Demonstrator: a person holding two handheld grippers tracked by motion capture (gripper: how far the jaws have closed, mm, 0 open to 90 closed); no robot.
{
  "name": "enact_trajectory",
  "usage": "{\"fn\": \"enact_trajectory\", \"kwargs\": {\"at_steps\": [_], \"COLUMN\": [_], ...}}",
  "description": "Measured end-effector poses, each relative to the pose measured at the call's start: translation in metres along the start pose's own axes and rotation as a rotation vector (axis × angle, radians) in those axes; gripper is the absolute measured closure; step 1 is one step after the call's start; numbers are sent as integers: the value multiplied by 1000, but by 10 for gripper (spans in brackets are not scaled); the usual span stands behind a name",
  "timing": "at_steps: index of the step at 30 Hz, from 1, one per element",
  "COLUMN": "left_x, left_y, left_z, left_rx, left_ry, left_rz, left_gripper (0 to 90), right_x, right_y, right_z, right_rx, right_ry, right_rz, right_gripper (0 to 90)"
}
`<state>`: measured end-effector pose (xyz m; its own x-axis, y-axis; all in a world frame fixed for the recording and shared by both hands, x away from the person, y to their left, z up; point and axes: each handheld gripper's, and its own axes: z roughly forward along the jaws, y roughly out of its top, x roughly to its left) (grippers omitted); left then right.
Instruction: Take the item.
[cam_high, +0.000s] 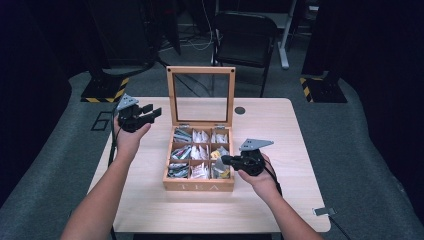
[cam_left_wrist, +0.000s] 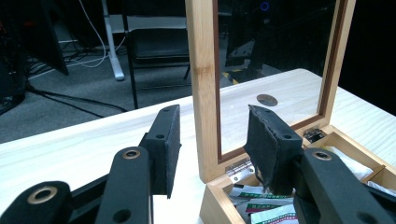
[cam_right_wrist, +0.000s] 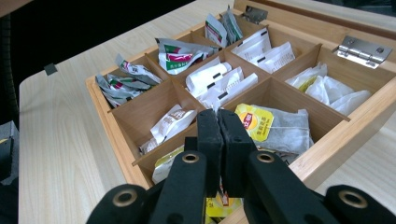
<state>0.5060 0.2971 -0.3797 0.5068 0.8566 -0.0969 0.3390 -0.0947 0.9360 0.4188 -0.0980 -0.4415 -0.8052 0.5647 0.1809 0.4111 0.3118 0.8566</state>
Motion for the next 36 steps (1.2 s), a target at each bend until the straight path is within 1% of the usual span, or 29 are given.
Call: {"fn": "enact_trajectory", "kwargs": {"at_steps": [5, 6, 7, 8, 12, 13, 16, 21, 23, 24, 31, 36], "left_x": [0, -1, -1, -1, -1, -1, -1, -1, 0, 0, 1, 2], "left_y": [0, 0, -1, -1, -1, -1, -1, -1, -1, -1, -1, -1], "left_z": [1, 1, 1, 2, 2, 2, 2, 2, 2, 2, 1, 0], "left_rx": [-5, -5, -4, -4, 2, 5, 4, 2, 2, 1, 5, 0], "left_ry": [3, 3, 2, 2, 0, -1, 1, 5, 3, 4, 6, 10], "left_rz": [-1, -2, -1, -1, 5, 4, 3, 0, 2, 2, 5, 2], "left_gripper": [549, 549, 549, 549, 549, 549, 549, 549, 549, 549, 549, 549], "right_x": [0, 0, -1, -1, -3, -3, -4, -7, -8, -7, -6, -5], "right_y": [5, 6, 7, 8, 10, 11, 15, 20, 21, 22, 27, 33], "right_z": [-7, -8, -9, -11, -16, -17, -23, -30, -32, -33, -37, -40], "right_rx": [-26, -32, -38, -43, -58, -62, -79, -101, -105, -103, -108, -119], "right_ry": [-3, -6, -5, -7, -9, -10, -14, -17, -17, -18, -18, -19], "right_rz": [0, 7, 2, 10, 11, 19, 8, 9, 5, 11, -9, -11], "right_gripper": [883, 883, 883, 883, 883, 883, 883, 883, 883, 883, 884, 886]}}
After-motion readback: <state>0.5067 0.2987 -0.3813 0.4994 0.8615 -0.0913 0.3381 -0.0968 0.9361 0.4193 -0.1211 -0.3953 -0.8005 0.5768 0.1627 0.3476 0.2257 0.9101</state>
